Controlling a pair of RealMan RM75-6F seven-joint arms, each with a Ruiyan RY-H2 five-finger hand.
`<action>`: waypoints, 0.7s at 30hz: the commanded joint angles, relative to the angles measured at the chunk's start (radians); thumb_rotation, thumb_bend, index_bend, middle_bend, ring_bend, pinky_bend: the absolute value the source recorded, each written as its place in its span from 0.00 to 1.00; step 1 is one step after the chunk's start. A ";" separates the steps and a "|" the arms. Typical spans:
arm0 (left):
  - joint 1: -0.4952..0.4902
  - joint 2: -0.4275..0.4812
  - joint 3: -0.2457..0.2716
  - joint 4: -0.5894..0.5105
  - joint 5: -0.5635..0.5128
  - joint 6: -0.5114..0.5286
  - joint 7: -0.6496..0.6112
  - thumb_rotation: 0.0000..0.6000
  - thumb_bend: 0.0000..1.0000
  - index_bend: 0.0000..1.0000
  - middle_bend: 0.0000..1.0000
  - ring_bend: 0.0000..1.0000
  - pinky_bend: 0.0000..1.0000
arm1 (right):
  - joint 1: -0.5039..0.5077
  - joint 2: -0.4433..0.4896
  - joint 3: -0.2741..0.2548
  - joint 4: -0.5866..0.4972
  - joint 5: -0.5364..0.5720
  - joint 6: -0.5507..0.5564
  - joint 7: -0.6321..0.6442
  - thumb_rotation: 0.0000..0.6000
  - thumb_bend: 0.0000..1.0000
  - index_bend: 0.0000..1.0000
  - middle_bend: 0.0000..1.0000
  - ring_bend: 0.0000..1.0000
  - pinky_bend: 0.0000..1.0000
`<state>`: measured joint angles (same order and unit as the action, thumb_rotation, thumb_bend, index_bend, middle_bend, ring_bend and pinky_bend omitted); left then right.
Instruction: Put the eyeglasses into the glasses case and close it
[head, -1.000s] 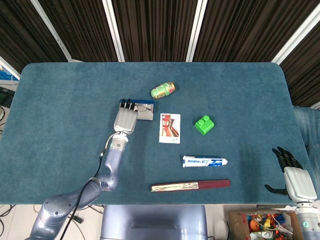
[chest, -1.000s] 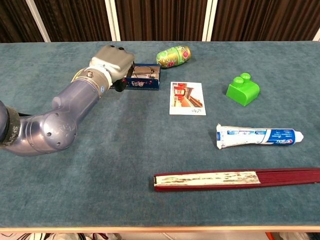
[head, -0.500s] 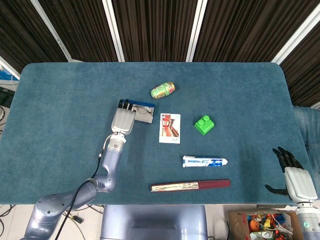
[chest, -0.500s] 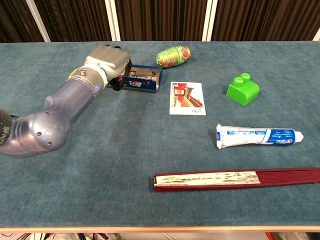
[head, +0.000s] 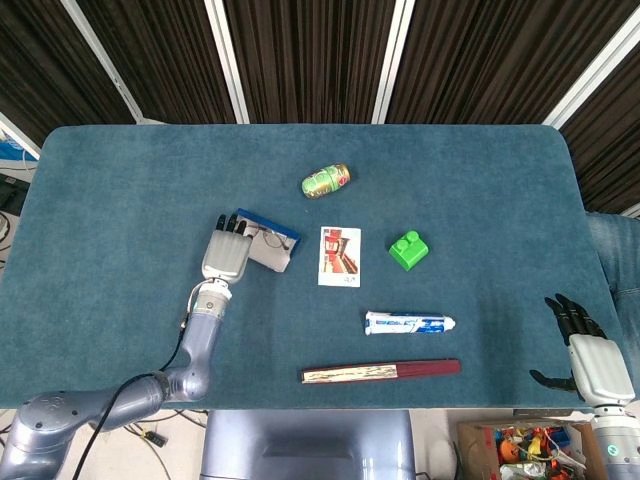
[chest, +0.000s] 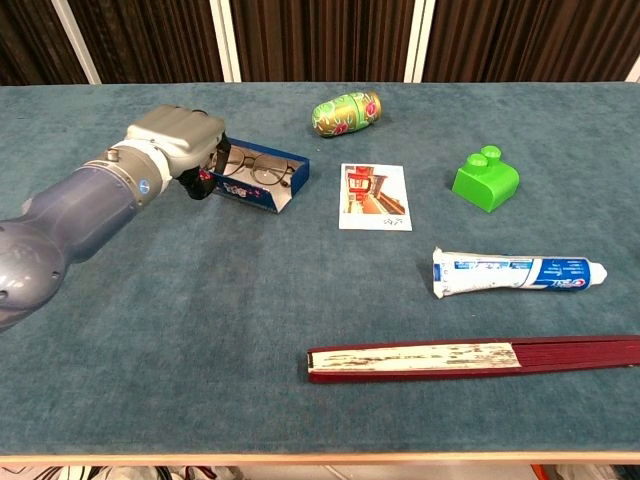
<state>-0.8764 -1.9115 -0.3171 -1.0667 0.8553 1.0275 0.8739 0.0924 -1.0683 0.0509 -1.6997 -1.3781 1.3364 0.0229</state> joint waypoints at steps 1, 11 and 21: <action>0.019 0.021 0.011 -0.051 -0.024 0.030 0.033 1.00 0.47 0.57 0.22 0.08 0.12 | 0.000 0.000 0.000 0.000 0.000 -0.001 -0.001 1.00 0.10 0.05 0.00 0.04 0.18; 0.007 0.039 0.014 -0.135 -0.015 0.063 0.053 1.00 0.47 0.57 0.21 0.04 0.10 | 0.001 -0.002 0.000 0.001 0.001 -0.001 -0.005 1.00 0.10 0.05 0.00 0.04 0.18; -0.060 0.013 -0.008 -0.054 0.025 0.043 0.036 1.00 0.47 0.57 0.12 0.00 0.00 | 0.002 0.000 0.000 -0.004 0.008 -0.008 -0.004 1.00 0.10 0.07 0.00 0.04 0.18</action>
<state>-0.9231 -1.8914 -0.3181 -1.1366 0.8745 1.0771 0.9146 0.0948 -1.0684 0.0511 -1.7031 -1.3700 1.3283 0.0184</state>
